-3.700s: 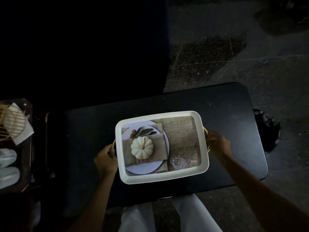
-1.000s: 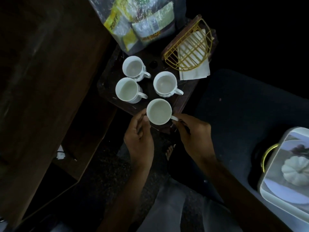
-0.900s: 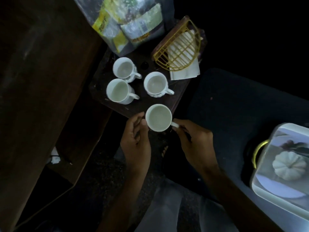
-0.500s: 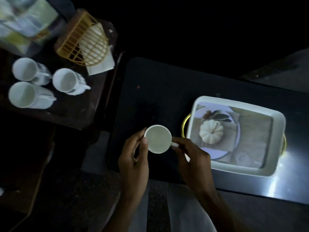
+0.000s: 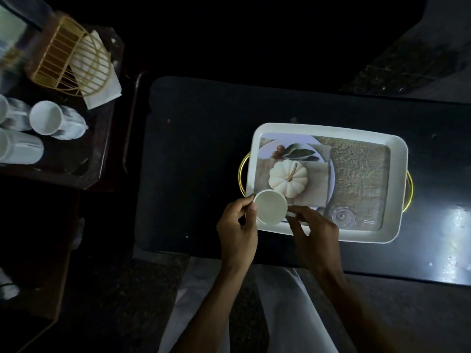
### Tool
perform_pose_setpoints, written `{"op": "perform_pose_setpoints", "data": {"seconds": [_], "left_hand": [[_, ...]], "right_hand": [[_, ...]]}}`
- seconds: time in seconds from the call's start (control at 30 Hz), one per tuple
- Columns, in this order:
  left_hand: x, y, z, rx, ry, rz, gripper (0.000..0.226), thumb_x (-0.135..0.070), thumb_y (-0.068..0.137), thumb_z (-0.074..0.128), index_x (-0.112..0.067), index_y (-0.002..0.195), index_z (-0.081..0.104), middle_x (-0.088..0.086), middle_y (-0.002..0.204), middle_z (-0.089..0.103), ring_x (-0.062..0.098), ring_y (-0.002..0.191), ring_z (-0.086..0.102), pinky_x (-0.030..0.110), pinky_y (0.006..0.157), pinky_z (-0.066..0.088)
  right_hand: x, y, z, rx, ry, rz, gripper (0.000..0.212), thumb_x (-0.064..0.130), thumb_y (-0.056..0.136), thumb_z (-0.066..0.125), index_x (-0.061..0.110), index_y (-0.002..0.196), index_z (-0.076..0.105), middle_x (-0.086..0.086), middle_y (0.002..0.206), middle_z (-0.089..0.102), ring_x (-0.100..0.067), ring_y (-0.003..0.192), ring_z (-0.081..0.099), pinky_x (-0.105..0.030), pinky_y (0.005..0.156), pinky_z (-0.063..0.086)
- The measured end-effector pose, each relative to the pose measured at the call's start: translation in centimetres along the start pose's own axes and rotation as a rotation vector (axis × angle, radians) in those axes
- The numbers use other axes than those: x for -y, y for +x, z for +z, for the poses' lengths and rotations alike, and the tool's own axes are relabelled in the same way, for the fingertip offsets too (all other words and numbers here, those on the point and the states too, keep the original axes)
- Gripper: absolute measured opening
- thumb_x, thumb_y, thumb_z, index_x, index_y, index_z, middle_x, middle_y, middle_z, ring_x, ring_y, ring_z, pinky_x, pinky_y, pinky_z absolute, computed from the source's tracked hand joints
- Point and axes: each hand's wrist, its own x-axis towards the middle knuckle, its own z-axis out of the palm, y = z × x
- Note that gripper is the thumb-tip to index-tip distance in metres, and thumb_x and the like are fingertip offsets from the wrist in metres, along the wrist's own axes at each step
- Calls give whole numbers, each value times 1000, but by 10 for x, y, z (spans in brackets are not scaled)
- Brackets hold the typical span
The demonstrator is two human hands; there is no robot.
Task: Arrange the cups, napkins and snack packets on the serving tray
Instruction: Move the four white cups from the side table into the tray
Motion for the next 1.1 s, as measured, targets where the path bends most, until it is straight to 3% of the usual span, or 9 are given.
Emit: {"op": "perform_pose_setpoints", "data": {"seconds": [0.47, 0.6, 0.77, 0.83, 0.93, 1.1], "left_hand": [[15, 5, 17, -13, 75, -44, 20, -13, 98, 62, -9, 114, 72, 4, 115, 73, 11, 104, 71, 39, 92, 60], [16, 6, 17, -7, 98, -46, 18, -11, 97, 63, -10, 112, 72, 3, 114, 74, 7, 101, 70, 34, 90, 60], [15, 6, 13, 32, 145, -6, 22, -14, 97, 62, -14, 117, 71, 1, 119, 72, -3, 100, 65, 6, 80, 50], [11, 8, 9, 47, 125, 8, 25, -17, 97, 63, -14, 121, 70, 0, 121, 71, -6, 100, 65, 2, 75, 48], [-1, 18, -9, -26, 22, 35, 30, -20, 96, 65, -14, 125, 67, -5, 121, 69, -13, 102, 65, 2, 75, 49], [-26, 41, -67, -191, -69, 94, 28, -22, 97, 63, -18, 125, 67, -9, 124, 69, -4, 109, 66, 11, 82, 54]], "right_hand": [[-32, 12, 4, 51, 10, -74, 16, 1, 84, 73, 11, 97, 75, 3, 94, 76, -5, 79, 63, 3, 77, 37], [-37, 12, 6, 74, 6, -72, 18, 1, 83, 74, 12, 97, 75, 3, 93, 76, -10, 79, 68, -8, 76, 44], [-33, 12, 4, 124, -27, -44, 21, 4, 82, 75, 11, 101, 74, -1, 94, 76, -18, 82, 71, -17, 73, 45], [-28, 10, -2, 160, -45, -26, 29, 4, 81, 75, 12, 109, 71, -2, 102, 74, -18, 88, 69, -16, 76, 42], [-13, 9, -15, 151, -61, -81, 38, 1, 80, 75, 11, 115, 67, -1, 112, 69, -10, 97, 60, -6, 78, 37], [33, 14, -15, 61, -34, -119, 31, 6, 84, 73, 11, 114, 68, 0, 108, 68, -9, 90, 61, 6, 76, 37]]}}
